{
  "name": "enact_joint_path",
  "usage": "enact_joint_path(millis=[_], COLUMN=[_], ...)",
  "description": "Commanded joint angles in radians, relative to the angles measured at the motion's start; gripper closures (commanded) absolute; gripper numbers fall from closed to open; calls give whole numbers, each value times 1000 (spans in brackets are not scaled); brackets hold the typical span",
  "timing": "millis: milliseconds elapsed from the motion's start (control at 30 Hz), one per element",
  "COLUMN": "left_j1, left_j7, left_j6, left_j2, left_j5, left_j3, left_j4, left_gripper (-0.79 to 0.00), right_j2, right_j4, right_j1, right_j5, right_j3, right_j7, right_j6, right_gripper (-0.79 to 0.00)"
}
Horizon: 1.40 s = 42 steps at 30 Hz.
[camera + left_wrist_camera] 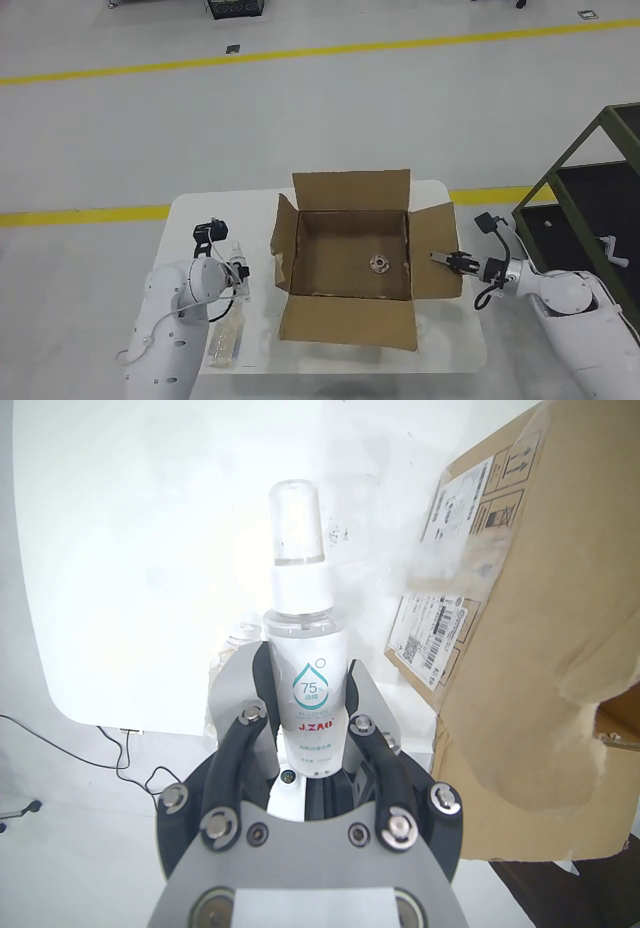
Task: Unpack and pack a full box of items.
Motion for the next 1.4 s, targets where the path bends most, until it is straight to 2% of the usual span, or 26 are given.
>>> enact_joint_path(millis=[0, 33, 233, 600, 767, 1100, 1300, 1333, 1367], left_j1=[1, 3, 18, 37, 49, 90, 96, 96, 96], left_j7=[-2, -3, -8, -26, -8, 75, 107, 112, 119], left_j6=[-1, 0, 8, -42, -44, -68, -59, -57, -58], left_j2=[1, 1, 2, 6, 9, 14, 15, 15, 16], left_j5=[-6, -8, -28, -77, -86, -104, -101, -105, -107], left_j3=[3, 5, 23, 62, 70, 94, 113, 113, 114], left_j4=[1, 0, 7, 51, 89, 151, 216, 223, 231], left_gripper=[0, 0, 0, 0, 0, 0, 0, 0, 0], right_j2=[-2, -3, -9, 0, 1, 5, 2, 0, -2], right_j4=[17, 22, 3, -111, -128, -140, -178, -189, -200], right_j1=[12, 15, -49, -204, -237, -285, -342, -349, -357], right_j5=[1, 5, 77, 168, 197, 364, 381, 378, 383], right_j3=[-7, -9, -7, 31, 49, 110, 106, 102, 94], right_j7=[-14, -27, -114, -100, -118, -78, -115, -128, -137], right_j6=[-2, -1, -23, 17, 43, 57, 127, 137, 144], right_gripper=[-677, -785, -785, -785, -785, -785, -785, -779, -693])
